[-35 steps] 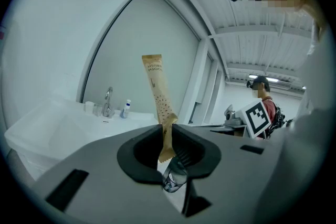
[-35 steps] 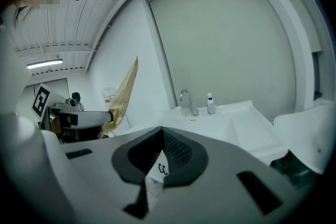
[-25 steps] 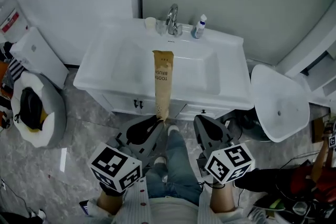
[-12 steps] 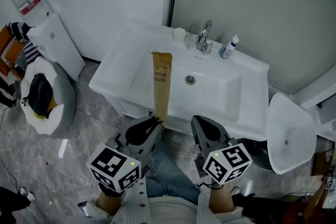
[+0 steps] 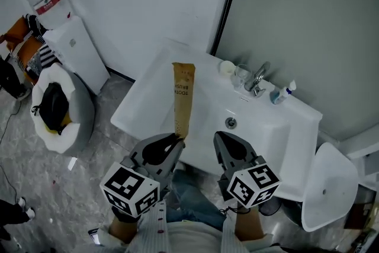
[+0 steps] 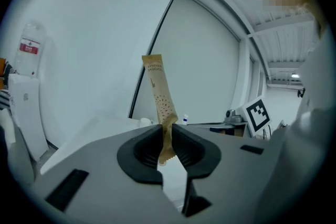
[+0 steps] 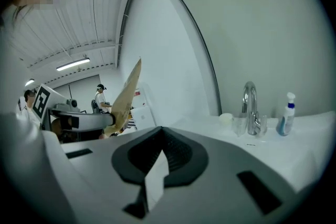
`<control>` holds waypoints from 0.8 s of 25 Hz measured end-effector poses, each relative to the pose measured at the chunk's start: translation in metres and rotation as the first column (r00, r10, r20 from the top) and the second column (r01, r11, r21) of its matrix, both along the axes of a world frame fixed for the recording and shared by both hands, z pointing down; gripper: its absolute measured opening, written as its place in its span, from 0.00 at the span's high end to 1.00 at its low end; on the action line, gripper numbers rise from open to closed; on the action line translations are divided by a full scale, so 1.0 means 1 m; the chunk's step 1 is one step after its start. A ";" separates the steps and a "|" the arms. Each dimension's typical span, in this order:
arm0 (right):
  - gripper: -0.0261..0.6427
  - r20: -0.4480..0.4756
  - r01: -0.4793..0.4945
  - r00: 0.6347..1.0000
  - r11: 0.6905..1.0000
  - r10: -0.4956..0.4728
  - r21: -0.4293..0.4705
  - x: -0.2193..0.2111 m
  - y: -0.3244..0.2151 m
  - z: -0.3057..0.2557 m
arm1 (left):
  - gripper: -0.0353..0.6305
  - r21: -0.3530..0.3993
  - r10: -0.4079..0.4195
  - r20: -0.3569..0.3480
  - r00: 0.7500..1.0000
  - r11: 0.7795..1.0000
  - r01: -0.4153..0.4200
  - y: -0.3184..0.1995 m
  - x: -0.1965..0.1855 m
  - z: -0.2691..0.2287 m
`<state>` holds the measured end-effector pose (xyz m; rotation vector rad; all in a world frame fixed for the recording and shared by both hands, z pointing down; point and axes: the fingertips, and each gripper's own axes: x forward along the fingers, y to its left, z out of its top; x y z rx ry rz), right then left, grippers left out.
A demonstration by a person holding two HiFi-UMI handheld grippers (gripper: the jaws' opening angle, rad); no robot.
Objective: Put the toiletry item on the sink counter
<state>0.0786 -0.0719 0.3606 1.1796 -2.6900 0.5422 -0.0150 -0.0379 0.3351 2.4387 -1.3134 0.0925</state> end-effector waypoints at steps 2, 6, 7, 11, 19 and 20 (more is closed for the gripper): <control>0.95 0.000 0.018 1.000 1.000 -0.018 -0.003 -0.009 -0.022 -0.002 | 0.86 -0.002 -0.015 0.008 1.000 1.000 0.015 -0.021 -0.007 -0.002; 0.95 -0.001 0.040 0.999 0.999 -0.040 -0.016 -0.022 -0.063 -0.001 | 0.86 -0.007 -0.037 0.015 0.999 0.999 0.037 -0.060 -0.020 -0.003; 0.95 0.000 0.045 0.999 0.999 -0.045 -0.020 -0.024 -0.072 -0.001 | 0.86 -0.007 -0.043 0.015 0.999 0.999 0.043 -0.070 -0.023 -0.003; 0.95 0.007 0.059 0.998 0.998 -0.059 -0.032 -0.030 -0.104 0.001 | 0.86 -0.012 -0.054 0.020 0.998 0.998 0.054 -0.103 -0.029 -0.004; 0.95 -0.007 0.084 0.996 0.996 -0.085 -0.041 -0.046 -0.143 0.003 | 0.86 -0.027 -0.058 0.017 0.998 0.998 0.059 -0.143 -0.041 -0.001; 0.95 -0.008 0.087 0.996 0.995 -0.088 -0.041 -0.048 -0.147 0.003 | 0.86 -0.024 -0.063 0.017 0.998 0.998 0.063 -0.147 -0.044 -0.001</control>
